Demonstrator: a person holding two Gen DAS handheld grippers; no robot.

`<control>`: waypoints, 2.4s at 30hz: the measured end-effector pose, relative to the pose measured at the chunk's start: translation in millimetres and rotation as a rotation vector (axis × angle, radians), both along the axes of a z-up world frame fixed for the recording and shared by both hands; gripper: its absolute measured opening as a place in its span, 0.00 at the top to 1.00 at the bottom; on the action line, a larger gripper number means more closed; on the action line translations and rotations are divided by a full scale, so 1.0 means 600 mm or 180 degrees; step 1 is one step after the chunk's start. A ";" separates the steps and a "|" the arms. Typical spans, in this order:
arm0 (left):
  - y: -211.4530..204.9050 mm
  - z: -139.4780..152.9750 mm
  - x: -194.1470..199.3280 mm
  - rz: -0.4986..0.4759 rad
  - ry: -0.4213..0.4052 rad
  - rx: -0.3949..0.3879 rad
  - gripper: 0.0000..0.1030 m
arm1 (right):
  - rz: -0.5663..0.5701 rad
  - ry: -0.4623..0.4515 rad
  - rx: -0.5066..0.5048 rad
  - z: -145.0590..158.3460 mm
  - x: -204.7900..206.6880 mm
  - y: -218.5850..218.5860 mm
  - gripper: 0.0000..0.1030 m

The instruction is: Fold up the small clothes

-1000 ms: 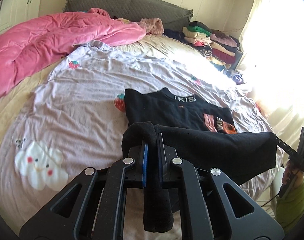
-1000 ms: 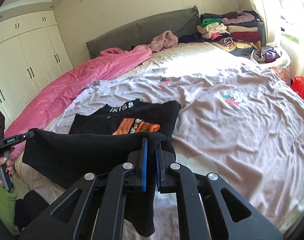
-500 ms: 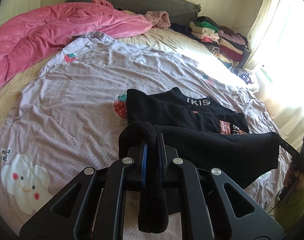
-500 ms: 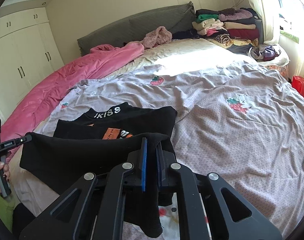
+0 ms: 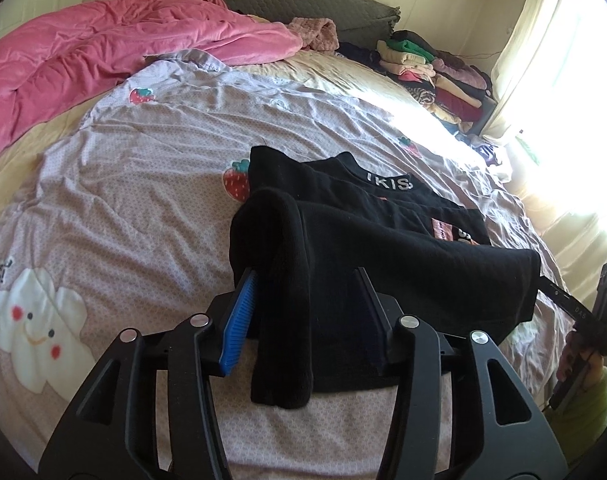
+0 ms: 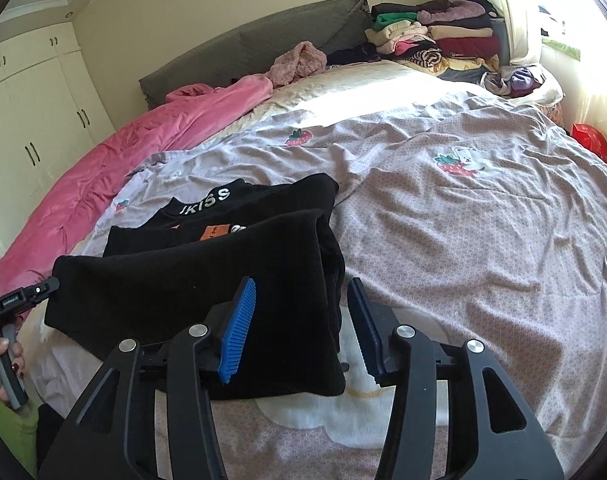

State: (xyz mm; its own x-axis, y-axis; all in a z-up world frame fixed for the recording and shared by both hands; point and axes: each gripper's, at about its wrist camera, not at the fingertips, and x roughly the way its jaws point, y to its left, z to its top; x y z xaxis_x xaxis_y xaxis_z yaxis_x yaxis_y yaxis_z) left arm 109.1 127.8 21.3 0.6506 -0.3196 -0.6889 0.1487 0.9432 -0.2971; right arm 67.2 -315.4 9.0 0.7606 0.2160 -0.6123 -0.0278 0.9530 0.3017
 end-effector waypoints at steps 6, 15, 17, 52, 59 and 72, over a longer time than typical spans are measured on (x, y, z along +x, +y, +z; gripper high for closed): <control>-0.007 -0.027 -0.028 -0.0046 0.0101 0.0020 0.54 | 0.0097 0.0169 -0.0031 -0.023 -0.025 0.012 0.52; -0.029 -0.049 -0.027 -0.0128 0.0179 -0.0018 0.51 | 0.0118 0.0259 0.0074 -0.046 -0.031 0.013 0.51; -0.030 -0.049 -0.022 -0.0129 0.0177 -0.0026 0.52 | 0.0125 0.0255 0.0067 -0.047 -0.026 0.013 0.51; 0.021 0.020 0.098 0.0081 -0.0039 -0.0522 0.97 | -0.0036 -0.0288 0.0237 0.053 0.103 -0.035 0.91; 0.022 -0.011 0.158 0.0150 0.0112 -0.0452 0.96 | -0.0115 -0.0087 0.0145 0.029 0.185 -0.028 0.91; 0.049 0.002 0.164 0.0325 -0.0072 -0.0502 0.65 | -0.0235 -0.0067 0.0282 0.014 0.199 -0.038 0.69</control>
State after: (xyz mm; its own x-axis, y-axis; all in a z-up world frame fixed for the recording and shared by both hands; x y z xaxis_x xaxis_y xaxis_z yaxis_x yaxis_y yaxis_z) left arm 207.6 157.1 22.4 0.6999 -0.3542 -0.6202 0.0631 0.8956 -0.4403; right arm 186.6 -338.1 17.1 0.7888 0.2116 -0.5771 0.0343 0.9223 0.3850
